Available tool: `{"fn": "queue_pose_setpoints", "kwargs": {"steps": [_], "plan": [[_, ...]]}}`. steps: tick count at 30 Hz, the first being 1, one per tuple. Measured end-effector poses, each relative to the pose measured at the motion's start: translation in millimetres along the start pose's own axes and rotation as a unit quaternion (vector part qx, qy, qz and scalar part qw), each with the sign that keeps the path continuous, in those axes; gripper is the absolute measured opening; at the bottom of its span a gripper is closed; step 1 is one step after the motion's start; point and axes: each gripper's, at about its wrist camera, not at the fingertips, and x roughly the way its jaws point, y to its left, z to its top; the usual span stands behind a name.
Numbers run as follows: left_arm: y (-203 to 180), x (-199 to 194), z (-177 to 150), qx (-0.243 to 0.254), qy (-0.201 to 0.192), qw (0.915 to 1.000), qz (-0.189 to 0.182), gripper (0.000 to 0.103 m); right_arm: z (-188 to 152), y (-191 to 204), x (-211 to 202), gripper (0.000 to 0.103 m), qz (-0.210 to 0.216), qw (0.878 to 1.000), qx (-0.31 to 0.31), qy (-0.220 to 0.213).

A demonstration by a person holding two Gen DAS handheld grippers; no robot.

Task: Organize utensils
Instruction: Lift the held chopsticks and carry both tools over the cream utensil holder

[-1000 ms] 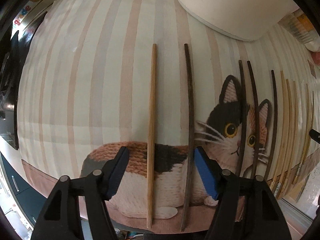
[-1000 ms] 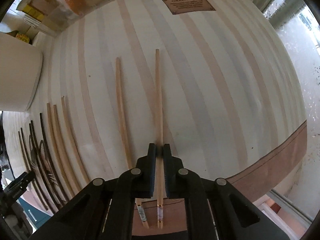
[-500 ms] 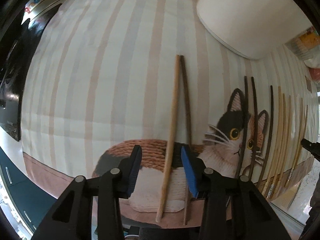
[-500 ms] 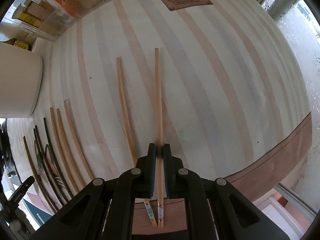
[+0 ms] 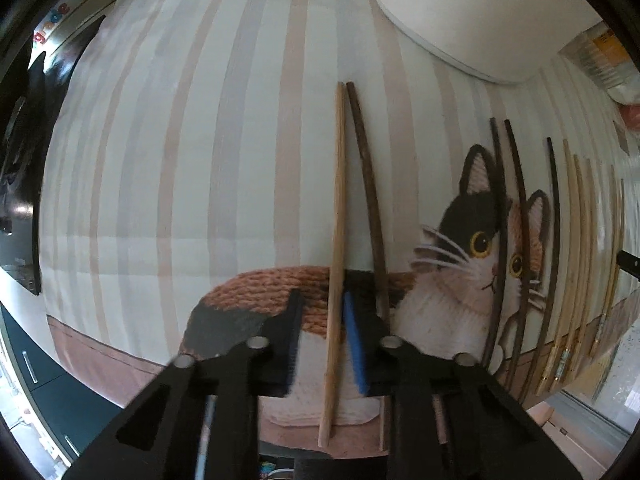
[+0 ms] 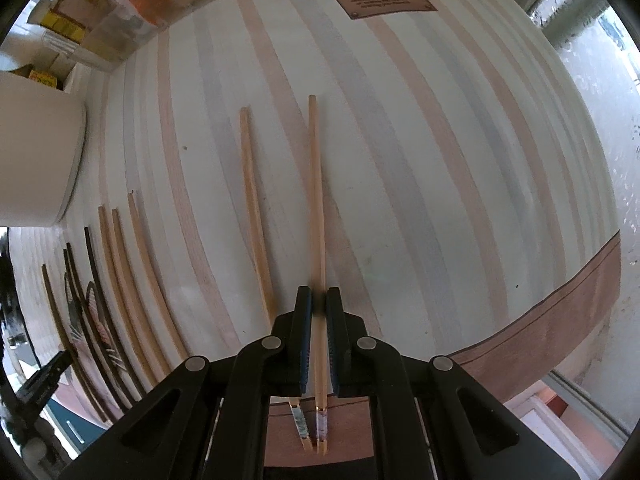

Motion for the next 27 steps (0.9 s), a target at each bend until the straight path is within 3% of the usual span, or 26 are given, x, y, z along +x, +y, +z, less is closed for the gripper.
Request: {"fn": "queue_pose_setpoints", "kwargs": {"steps": [2, 11, 27], "plan": [[-4.2, 0.9, 1.1, 0.004, -0.002, 1.0, -0.002, 0.005, 1.0, 3.7, -0.8, 0.008, -0.005, 1.0, -0.003, 0.002], [-2.4, -18.4, 9.9, -0.006, -0.028, 0.9995, -0.015, 0.005, 3.5, 13.8, -10.6, 0.007, -0.006, 1.0, -0.006, -0.005], [5.5, -127.1, 16.6, -0.011, -0.136, 0.9902, -0.03, 0.005, -13.4, 63.4, -92.7, 0.007, 0.048, 0.991, -0.027, -0.118]]}}
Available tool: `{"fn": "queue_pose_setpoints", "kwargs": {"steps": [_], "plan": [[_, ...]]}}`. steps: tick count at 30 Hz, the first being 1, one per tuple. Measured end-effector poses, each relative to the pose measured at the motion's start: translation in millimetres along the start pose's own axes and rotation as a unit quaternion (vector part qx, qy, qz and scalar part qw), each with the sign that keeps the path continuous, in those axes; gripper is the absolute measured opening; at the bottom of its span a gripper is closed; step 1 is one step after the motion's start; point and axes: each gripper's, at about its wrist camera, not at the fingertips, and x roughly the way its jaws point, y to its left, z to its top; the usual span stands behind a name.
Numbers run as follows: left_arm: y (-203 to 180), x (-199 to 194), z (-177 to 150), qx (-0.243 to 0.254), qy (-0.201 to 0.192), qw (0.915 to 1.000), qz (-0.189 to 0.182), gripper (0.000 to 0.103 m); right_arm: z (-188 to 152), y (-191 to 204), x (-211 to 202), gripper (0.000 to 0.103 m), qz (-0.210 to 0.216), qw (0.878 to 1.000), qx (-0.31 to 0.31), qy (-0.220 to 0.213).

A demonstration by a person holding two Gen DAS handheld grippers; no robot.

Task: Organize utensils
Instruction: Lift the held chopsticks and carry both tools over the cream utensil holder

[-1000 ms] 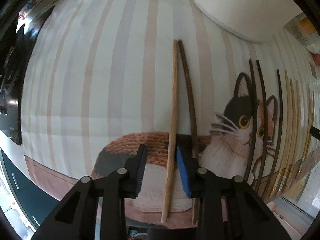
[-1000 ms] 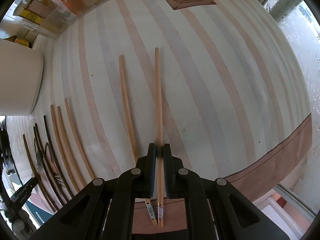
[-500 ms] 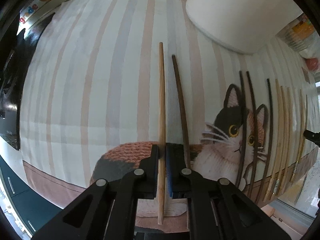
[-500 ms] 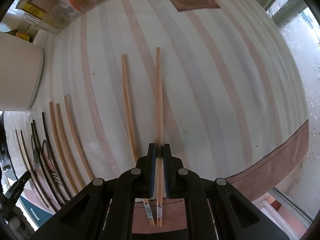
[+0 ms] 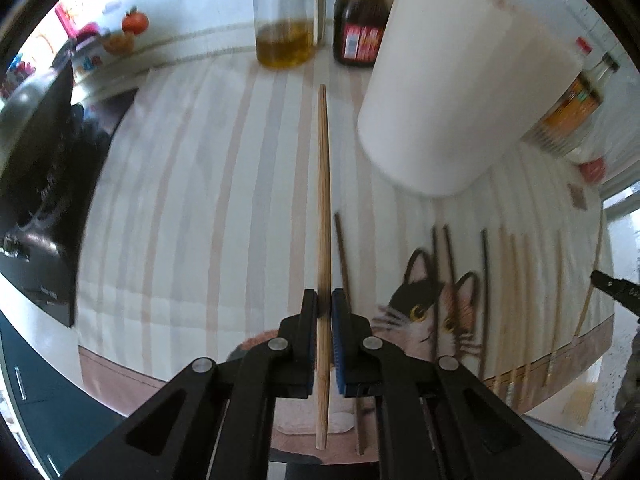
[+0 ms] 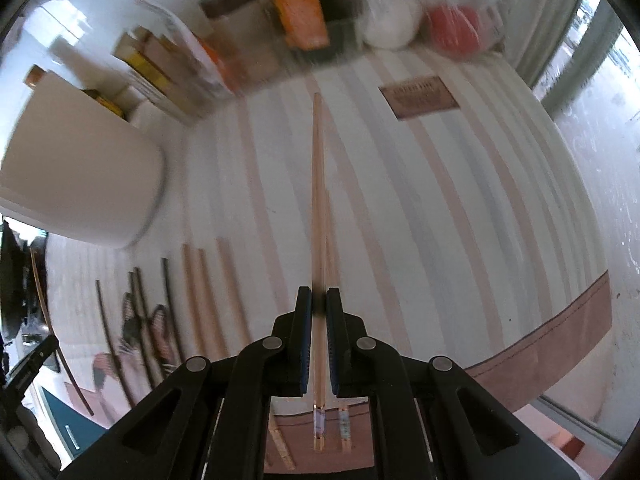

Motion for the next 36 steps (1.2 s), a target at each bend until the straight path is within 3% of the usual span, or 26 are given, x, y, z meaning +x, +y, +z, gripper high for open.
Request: {"fn": "queue_pose_setpoints", "kwargs": {"steps": [10, 14, 20, 30, 36], "plan": [[-13.4, -76.5, 34.2, -0.004, -0.092, 0.9954, -0.027, 0.005, 12.7, 14.4, -66.9, 0.007, 0.066, 0.995, -0.001, -0.079], [-17.2, -114.0, 54.5, -0.005, -0.14, 0.9892, -0.043, 0.005, 23.2, 36.8, -108.8, 0.007, 0.108, 0.985, -0.015, -0.132], [-30.1, -161.8, 87.7, 0.005, -0.213, 0.9746, -0.069, 0.005, 44.3, 83.2, -165.0, 0.007, 0.17, 0.96, -0.045, -0.218], [-57.7, -176.0, 154.6, 0.002, -0.285, 0.9541, -0.093, 0.005, 93.9, 138.2, -181.1, 0.007, 0.204, 0.928, -0.068, -0.303], [-62.8, -155.6, 179.8, -0.016, -0.281, 0.9531, -0.111, 0.005, 125.8, 151.3, -160.6, 0.007, 0.227, 0.918, -0.049, -0.32]]}}
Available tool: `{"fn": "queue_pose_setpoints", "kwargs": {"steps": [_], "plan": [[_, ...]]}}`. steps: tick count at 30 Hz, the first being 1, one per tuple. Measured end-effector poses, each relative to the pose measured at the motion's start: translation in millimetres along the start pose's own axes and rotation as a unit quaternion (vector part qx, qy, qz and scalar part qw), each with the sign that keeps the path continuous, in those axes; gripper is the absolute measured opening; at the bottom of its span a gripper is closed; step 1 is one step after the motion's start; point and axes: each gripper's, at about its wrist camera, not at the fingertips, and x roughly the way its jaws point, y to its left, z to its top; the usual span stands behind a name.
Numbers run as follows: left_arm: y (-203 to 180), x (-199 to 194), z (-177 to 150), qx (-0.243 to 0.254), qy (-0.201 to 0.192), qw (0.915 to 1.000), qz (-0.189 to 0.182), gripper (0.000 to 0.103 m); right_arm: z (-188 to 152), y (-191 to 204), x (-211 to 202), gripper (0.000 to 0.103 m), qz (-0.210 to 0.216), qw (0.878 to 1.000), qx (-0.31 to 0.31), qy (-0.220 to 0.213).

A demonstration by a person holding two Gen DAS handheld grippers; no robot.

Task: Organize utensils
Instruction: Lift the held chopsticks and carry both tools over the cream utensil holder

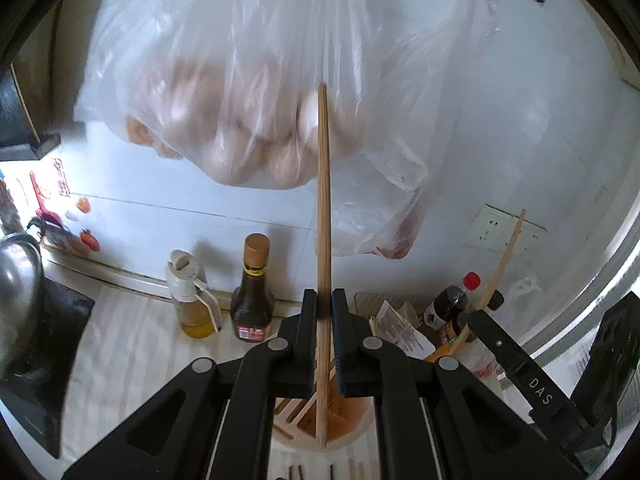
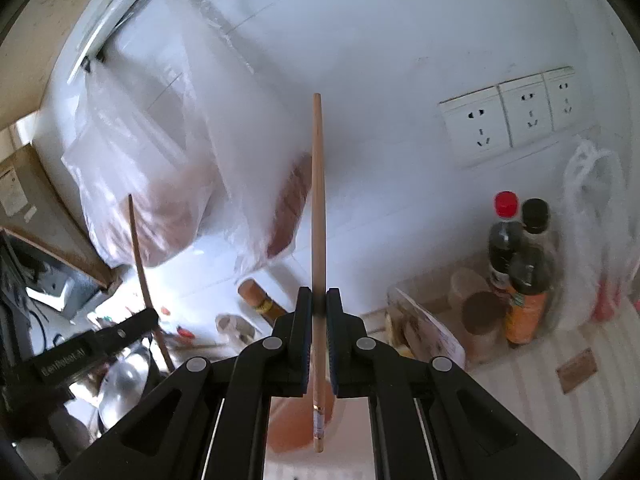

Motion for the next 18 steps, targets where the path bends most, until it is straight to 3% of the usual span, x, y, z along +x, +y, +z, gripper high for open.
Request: {"fn": "queue_pose_setpoints", "kwargs": {"steps": [8, 18], "plan": [[-4.1, 29.1, -16.2, 0.005, 0.02, 0.9997, 0.01, 0.005, -10.2, -6.6, 36.3, 0.007, 0.02, 1.0, -0.004, -0.017], [-5.5, 38.9, -39.5, 0.011, 0.051, 0.9985, 0.017, 0.005, -34.9, -12.8, 47.7, 0.007, 0.052, 0.998, -0.027, 0.009]]}}
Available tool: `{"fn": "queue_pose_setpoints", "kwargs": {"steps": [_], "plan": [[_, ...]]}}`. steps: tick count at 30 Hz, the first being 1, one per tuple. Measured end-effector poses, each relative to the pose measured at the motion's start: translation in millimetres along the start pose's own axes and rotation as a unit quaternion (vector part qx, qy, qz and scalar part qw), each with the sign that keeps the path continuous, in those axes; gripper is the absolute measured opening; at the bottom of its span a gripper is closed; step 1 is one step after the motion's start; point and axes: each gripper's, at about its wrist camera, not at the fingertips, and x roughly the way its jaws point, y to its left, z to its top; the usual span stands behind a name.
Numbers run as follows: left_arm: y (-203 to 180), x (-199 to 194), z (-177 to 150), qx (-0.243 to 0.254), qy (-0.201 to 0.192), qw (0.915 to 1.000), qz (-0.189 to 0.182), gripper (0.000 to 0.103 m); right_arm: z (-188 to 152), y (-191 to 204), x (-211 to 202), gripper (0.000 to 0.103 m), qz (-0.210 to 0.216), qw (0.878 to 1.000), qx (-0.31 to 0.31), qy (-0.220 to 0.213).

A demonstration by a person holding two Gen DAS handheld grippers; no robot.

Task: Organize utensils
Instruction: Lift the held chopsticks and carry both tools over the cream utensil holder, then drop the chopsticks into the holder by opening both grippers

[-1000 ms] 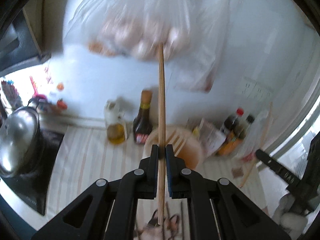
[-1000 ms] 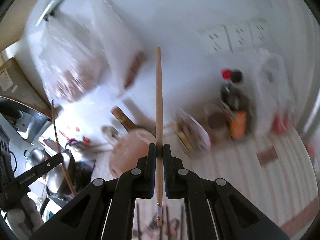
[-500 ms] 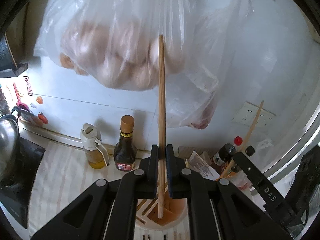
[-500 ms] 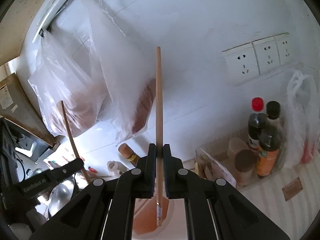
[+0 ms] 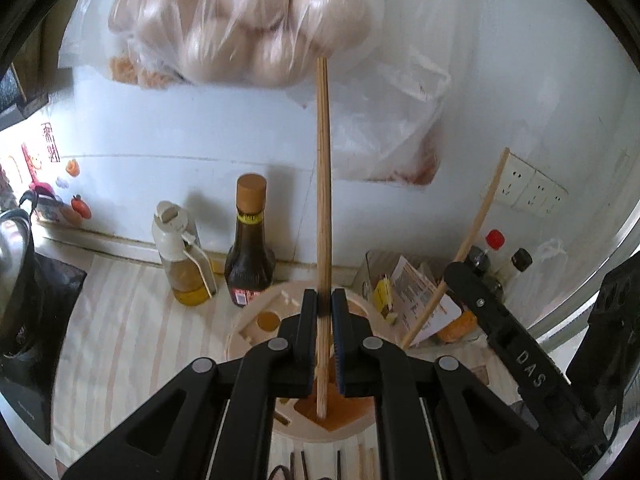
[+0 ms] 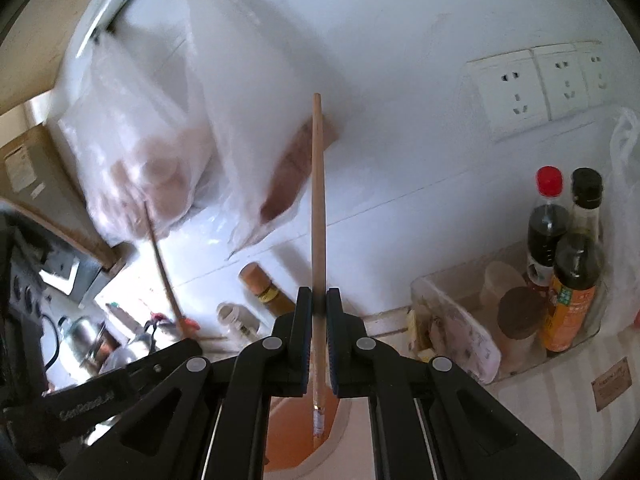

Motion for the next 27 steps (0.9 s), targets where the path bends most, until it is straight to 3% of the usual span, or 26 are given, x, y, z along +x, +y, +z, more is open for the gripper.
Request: {"fn": "queue_pose_setpoints", "kwargs": {"steps": [7, 8, 9, 11, 12, 13, 16, 20, 23, 27], "plan": [[5.7, -3.1, -8.2, -0.013, 0.03, 0.9994, 0.006, 0.011, -19.6, 5.9, 1.7, 0.009, 0.017, 0.998, -0.016, 0.053], [7.2, -5.2, -8.7, -0.015, 0.036, 0.9991, 0.014, 0.015, -22.0, 5.2, 0.1, 0.015, 0.013, 0.998, -0.016, 0.061], [8.0, -8.3, -9.7, -0.014, 0.035, 0.999, 0.022, 0.022, -23.7, 4.1, -1.9, 0.027, 0.01, 0.998, -0.016, 0.064], [10.4, -17.6, -11.5, -0.01, 0.028, 0.9987, 0.042, 0.05, -26.6, 1.3, -9.3, 0.044, 0.004, 0.998, -0.008, 0.065], [13.3, -25.2, -12.7, -0.01, 0.019, 0.9984, 0.052, 0.076, -27.3, -1.6, -15.5, 0.051, 0.001, 0.998, -0.004, 0.064], [15.8, -31.6, -13.7, -0.01, 0.01, 0.9981, 0.06, 0.091, -28.7, -4.3, -22.2, 0.054, -0.003, 0.998, -0.002, 0.063], [19.1, -49.5, -19.6, 0.011, -0.013, 0.9946, 0.102, 0.103, -28.8, -2.8, -36.7, 0.063, -0.03, 0.997, -0.021, 0.067], [20.6, -62.1, -33.1, 0.04, -0.022, 0.9882, 0.146, 0.103, -36.1, 18.1, -48.5, 0.103, -0.103, 0.986, -0.094, 0.09], [24.8, -68.8, -43.2, 0.045, -0.02, 0.9858, 0.16, 0.103, -44.8, 33.0, -58.2, 0.103, -0.137, 0.977, -0.137, 0.091], [27.2, -80.7, -52.0, 0.045, -0.024, 0.9853, 0.163, 0.103, -49.6, 45.3, -72.4, 0.103, -0.146, 0.974, -0.145, 0.093]]}}
